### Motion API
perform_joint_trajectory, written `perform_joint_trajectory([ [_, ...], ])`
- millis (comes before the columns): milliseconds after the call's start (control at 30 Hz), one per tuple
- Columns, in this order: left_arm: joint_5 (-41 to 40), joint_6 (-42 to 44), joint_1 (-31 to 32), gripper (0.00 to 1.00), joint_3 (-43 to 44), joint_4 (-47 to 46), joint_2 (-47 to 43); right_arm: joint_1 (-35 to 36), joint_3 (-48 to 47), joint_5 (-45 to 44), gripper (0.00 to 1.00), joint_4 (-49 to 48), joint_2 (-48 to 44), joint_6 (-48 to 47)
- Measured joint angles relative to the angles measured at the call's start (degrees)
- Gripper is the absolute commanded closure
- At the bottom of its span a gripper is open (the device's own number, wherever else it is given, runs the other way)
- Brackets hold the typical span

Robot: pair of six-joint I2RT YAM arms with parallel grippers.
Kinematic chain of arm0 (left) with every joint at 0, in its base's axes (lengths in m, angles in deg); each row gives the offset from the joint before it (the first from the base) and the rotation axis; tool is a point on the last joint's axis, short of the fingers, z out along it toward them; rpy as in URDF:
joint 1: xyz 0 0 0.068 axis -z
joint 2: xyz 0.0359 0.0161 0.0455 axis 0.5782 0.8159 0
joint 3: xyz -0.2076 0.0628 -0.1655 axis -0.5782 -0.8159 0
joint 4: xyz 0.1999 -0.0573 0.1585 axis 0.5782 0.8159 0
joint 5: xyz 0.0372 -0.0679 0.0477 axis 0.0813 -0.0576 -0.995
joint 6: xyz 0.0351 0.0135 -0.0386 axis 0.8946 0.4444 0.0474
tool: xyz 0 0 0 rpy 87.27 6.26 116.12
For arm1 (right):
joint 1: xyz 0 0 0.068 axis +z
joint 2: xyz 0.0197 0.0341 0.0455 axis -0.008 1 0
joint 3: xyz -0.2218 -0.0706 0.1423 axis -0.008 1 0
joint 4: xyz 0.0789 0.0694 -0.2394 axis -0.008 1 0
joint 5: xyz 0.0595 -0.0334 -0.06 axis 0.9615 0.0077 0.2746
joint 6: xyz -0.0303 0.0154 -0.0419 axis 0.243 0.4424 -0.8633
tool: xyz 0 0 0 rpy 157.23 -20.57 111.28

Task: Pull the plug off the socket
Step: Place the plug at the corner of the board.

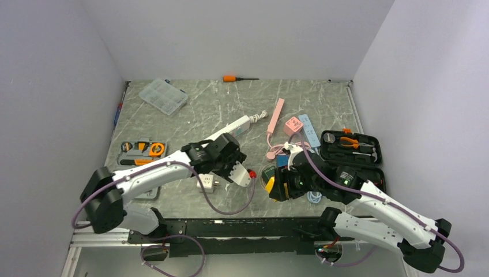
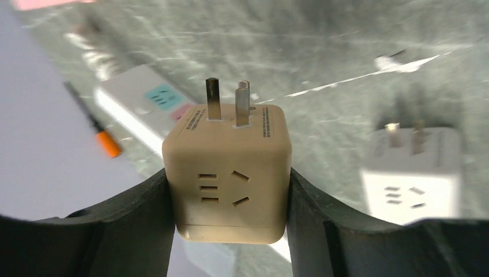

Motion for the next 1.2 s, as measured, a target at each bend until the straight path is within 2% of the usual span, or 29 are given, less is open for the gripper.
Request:
perform_joint_trajectory([
  [233,0.1,-11.5,0.4,1.00,3.1,5.2,12.8,0.0,2.5,-2.2,1.00,1.6,-4.2,3.6],
  [400,1.5,-18.5,0.4,0.99,3.2,6.6,16.9,0.0,1.8,-3.7,1.00,1.7,-0.4,3.5],
  [433,1.7,-19.4,0.4,0.95,3.2,6.6,17.0,0.0,1.4,-4.0,1.00,1.6,1.0,3.5],
  [533,2.7,-21.6,0.4,0.73,3.2,6.5,17.1,0.0,0.0,-5.2,1.00,1.4,4.3,2.8],
  [600,3.3,-22.7,0.4,0.52,3.2,6.4,17.3,-0.3,-1.2,-5.7,1.00,1.0,6.1,2.1],
  [667,3.7,-23.6,0.4,0.10,3.3,6.4,18.1,-1.0,-2.3,-6.0,1.00,0.4,7.5,1.3],
  [700,3.8,-24.2,0.4,0.02,3.5,6.6,18.8,-1.5,-2.6,-6.2,1.00,0.0,8.0,1.0],
  [867,6.2,-25.7,-0.8,0.01,3.7,8.3,20.0,-6.4,-3.8,-6.4,1.00,-1.7,10.3,-1.3],
  [1000,9.7,-27.3,-2.6,0.01,6.4,13.4,19.1,-10.3,-5.0,-5.4,1.00,-2.6,11.6,-3.5],
  [1200,18.6,-29.4,-8.6,0.01,25.6,28.9,18.5,-14.6,-6.5,-2.5,1.00,-5.7,14.6,-6.2],
])
